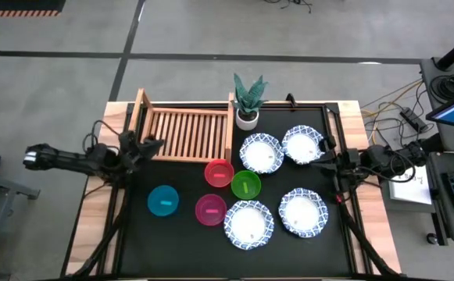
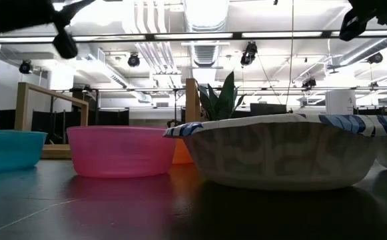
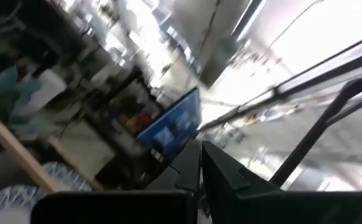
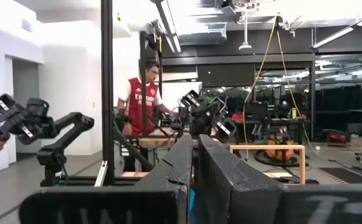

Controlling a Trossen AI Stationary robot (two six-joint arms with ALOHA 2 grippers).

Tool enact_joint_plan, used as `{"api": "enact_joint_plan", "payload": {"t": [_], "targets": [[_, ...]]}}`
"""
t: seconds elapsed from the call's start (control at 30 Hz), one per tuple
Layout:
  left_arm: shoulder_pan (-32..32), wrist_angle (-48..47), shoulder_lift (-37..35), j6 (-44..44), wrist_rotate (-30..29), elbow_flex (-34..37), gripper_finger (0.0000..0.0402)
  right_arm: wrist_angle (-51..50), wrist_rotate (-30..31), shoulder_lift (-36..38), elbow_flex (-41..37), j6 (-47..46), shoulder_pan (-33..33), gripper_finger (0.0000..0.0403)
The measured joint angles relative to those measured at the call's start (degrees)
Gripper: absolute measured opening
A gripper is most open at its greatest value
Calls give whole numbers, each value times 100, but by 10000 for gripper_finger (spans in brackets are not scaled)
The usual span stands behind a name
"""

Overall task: Place and stack bowls onto a shelf
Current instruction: Put the blue bowl on the shelf

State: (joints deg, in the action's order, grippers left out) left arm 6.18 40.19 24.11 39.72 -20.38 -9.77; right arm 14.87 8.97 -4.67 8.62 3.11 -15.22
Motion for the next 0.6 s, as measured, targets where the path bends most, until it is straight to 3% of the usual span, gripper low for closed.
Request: {"api": "enact_joint_plan", "payload": {"t": [0.13, 0.27, 0.43, 0.6], "targets": [[76, -1681, 845, 413, 53, -1250, 0, -2, 1, 0, 0, 10, 0, 18], [246, -4862, 1795, 1371, 195, -2876, 0, -6, 2, 0, 0, -6, 0, 18], [859, -8468, 3381, 3223, 351, -4559, 0, -139, 4, 0, 7, -6, 0, 18], [1723, -10195, 4987, 4211, 792, -5658, 0, -224, 4, 0, 7, -9, 0, 18]]}}
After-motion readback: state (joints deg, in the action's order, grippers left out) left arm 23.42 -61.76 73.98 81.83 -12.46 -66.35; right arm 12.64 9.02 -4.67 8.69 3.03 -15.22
